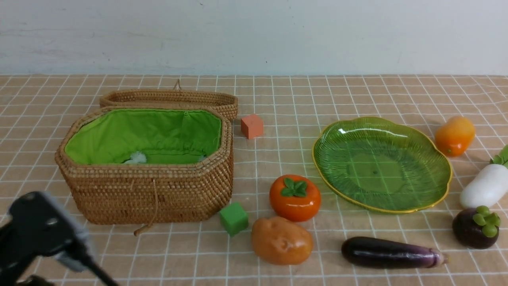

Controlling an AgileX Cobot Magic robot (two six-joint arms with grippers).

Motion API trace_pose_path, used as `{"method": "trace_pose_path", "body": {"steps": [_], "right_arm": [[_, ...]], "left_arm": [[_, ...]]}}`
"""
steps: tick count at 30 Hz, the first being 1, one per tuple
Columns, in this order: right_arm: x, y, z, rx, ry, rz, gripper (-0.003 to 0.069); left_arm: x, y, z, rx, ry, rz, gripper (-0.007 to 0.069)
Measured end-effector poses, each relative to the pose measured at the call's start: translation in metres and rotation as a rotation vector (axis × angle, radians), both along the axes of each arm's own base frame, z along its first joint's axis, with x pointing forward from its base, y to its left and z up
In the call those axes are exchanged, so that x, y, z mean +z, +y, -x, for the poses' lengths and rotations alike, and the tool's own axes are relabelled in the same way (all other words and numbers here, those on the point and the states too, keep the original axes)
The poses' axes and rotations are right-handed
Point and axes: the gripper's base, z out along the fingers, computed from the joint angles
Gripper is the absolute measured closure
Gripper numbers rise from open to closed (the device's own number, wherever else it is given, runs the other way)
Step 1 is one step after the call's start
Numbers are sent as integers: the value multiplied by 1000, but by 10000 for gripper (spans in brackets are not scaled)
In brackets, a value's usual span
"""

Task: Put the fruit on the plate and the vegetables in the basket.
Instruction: Grab a potato with your left arm and place it in the basket on the left

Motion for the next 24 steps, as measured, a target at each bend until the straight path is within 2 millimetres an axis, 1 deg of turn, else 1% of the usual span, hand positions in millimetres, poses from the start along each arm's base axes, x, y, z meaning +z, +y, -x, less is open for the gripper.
{"method": "trace_pose_path", "body": {"steps": [1, 2, 3, 5, 6, 7, 8, 9, 10, 12, 13, 14, 15, 16, 17, 19, 20, 22, 24], "right_arm": [[9, -1, 2, 8, -24, 21, 618], [13, -2, 4, 10, -40, 28, 618], [25, -4, 9, 23, -81, 49, 618], [40, -7, 19, 48, -145, 73, 618], [44, -8, 21, 58, -162, 78, 618], [45, -8, 22, 58, -165, 81, 618], [49, -10, 25, 78, -184, 85, 618], [49, -10, 25, 84, -187, 88, 618], [49, -11, 25, 88, -189, 94, 617], [49, -12, 25, 83, -191, 107, 615], [48, -12, 25, 81, -192, 112, 615], [48, -13, 24, 75, -193, 119, 614], [48, -14, 24, 70, -194, 127, 614], [48, -14, 24, 66, -195, 133, 614], [48, -14, 24, 66, -195, 133, 614], [47, -15, 23, 60, -196, 143, 613], [47, -15, 23, 60, -198, 148, 613], [47, -16, 23, 65, -204, 157, 612], [47, -16, 23, 69, -209, 162, 610]], "left_arm": [[0, -7, -5, -48, -12, -26, 638], [1, -8, -8, -47, -13, -32, 638], [2, -22, -18, -121, -40, -71, 638], [5, -44, -35, -223, -99, -111, 638], [4, -55, -42, -267, -107, -128, 638], [6, -55, -43, -272, -120, -126, 638], [3, -78, -58, -371, -145, -149, 638], [5, -86, -64, -410, -167, -151, 638], [0, -100, -75, -486, -186, -165, 638], [-3, -116, -90, -565, -221, -176, 628], [-9, -124, -99, -605, -225, -192, 615], [-12, -132, -108, -652, -247, -204, 583], [-20, -140, -117, -687, -249, -222, 545], [-22, -146, -124, -701, -260, -228, 498], [-25, -147, -124, -704, -254, -232, 498], [-41, -162, -144, -717, -283, -250, 315], [-49, -167, -150, -715, -302, -257, 241], [-59, -172, -158, -710, -328, -270, 151], [-69, -175, -165, -713, -358, -290, 77]]}}
